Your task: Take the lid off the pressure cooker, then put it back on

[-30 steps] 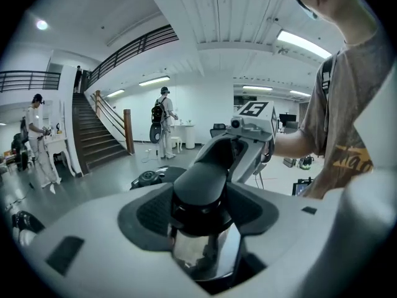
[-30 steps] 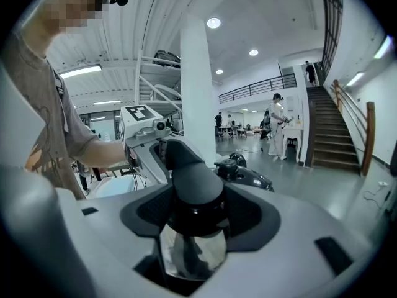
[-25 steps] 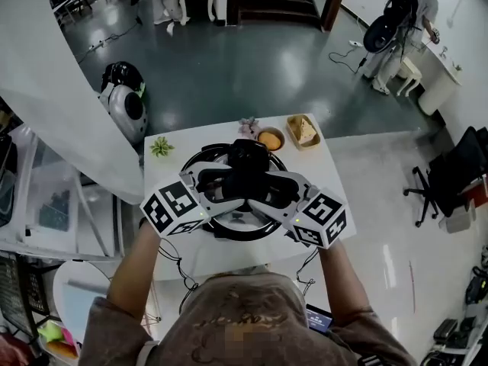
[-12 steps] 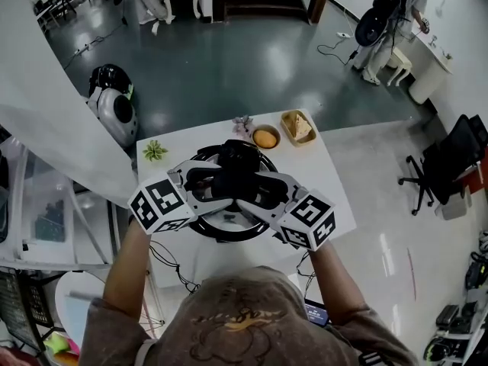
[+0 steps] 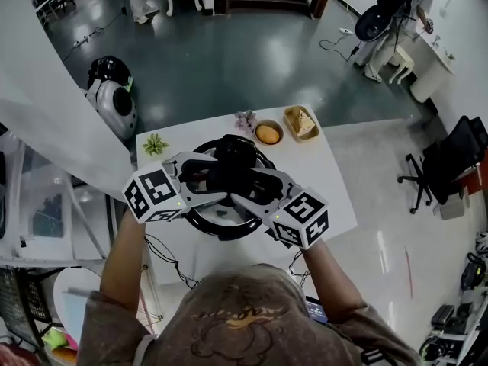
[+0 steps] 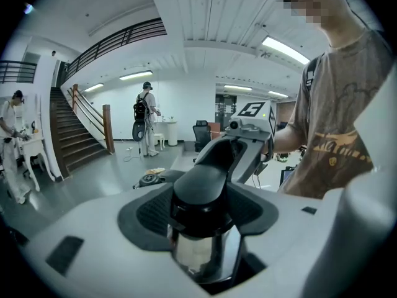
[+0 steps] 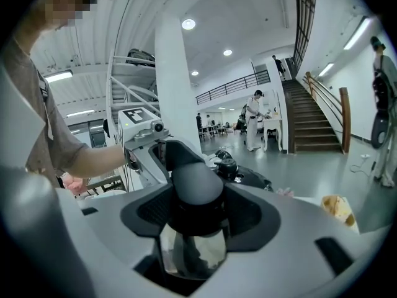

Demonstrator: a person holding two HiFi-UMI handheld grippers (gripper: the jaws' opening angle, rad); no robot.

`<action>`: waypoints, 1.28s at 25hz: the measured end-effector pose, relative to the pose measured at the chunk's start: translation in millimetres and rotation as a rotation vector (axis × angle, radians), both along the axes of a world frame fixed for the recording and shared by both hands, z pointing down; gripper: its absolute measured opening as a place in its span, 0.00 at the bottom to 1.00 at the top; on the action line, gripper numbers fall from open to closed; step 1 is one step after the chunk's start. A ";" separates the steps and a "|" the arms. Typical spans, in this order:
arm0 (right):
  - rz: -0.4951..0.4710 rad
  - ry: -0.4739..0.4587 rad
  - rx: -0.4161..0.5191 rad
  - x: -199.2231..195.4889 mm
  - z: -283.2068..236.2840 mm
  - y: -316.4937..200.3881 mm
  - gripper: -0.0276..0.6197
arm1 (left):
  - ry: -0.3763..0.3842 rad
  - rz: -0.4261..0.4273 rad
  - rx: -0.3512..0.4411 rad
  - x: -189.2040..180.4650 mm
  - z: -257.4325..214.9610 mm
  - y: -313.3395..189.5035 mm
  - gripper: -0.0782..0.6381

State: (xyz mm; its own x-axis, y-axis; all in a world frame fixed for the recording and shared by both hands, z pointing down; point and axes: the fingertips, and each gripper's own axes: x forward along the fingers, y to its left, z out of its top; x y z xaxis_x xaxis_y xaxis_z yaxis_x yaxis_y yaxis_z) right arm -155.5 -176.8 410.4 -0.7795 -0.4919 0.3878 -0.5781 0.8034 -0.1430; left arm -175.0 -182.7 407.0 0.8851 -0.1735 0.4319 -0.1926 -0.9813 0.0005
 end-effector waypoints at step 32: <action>-0.007 0.046 -0.019 -10.7 19.1 -9.1 0.44 | 0.066 0.018 -0.050 -10.4 20.9 -9.9 0.49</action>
State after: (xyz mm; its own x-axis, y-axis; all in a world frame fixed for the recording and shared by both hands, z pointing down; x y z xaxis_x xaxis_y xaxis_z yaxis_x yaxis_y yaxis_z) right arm -166.3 -185.9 429.5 -0.7642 -0.4784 0.4326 -0.5785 0.8049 -0.1319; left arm -185.4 -192.6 427.8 0.9147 -0.1372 0.3801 -0.1729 -0.9830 0.0613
